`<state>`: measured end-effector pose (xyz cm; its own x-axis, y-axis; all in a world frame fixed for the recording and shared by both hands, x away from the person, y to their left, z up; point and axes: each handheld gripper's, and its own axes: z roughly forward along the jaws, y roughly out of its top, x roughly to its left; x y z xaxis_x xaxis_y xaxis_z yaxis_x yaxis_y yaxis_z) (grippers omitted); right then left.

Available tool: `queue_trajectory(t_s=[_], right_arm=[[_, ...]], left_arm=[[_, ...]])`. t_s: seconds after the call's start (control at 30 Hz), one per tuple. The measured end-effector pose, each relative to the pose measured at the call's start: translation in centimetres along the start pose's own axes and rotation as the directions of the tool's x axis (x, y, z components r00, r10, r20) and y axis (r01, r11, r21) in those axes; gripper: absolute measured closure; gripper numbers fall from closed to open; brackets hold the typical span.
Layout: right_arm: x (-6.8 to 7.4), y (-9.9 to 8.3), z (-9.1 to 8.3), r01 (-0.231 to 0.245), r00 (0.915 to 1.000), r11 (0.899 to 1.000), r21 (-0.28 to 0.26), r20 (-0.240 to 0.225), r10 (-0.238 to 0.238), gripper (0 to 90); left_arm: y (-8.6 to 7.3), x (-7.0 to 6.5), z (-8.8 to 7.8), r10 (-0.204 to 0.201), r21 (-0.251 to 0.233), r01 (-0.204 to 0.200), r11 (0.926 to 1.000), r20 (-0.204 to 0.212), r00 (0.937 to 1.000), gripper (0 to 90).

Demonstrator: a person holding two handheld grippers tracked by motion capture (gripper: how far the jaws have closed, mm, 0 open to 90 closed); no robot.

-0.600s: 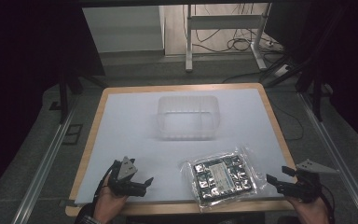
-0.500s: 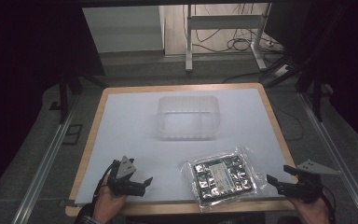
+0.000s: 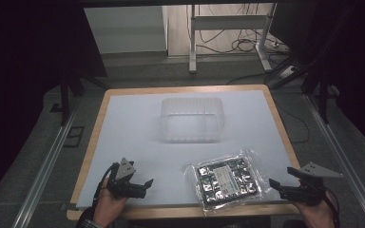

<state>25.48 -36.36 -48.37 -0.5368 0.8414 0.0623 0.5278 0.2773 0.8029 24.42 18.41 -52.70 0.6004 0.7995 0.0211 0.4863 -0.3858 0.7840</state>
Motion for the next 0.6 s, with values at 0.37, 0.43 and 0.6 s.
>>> queue_trajectory(t_s=[0.37, 0.43, 0.6], right_arm=[[0.6, 0.3, 0.9, -0.018, 0.9998, 0.999, 0.045, 0.004, 0.018, 20.8], [0.6, 0.4, 1.0, -0.020, 0.9998, 0.999, 0.050, -0.007, 0.021, 25.1], [0.4, 0.5, 1.7, -0.023, 0.9985, 0.995, 0.093, -0.047, 0.028, 32.3]], left_arm=[[0.0, -0.2, 0.1, 0.014, 0.007, -0.014, 0.9999, -0.001, 0.9999, 3.6], [0.0, -0.2, 0.2, 0.018, 0.009, -0.018, 0.9998, -0.003, 0.9998, 3.6], [0.1, -0.3, 0.2, 0.023, 0.013, -0.023, 0.9996, -0.005, 0.9997, 3.6]])
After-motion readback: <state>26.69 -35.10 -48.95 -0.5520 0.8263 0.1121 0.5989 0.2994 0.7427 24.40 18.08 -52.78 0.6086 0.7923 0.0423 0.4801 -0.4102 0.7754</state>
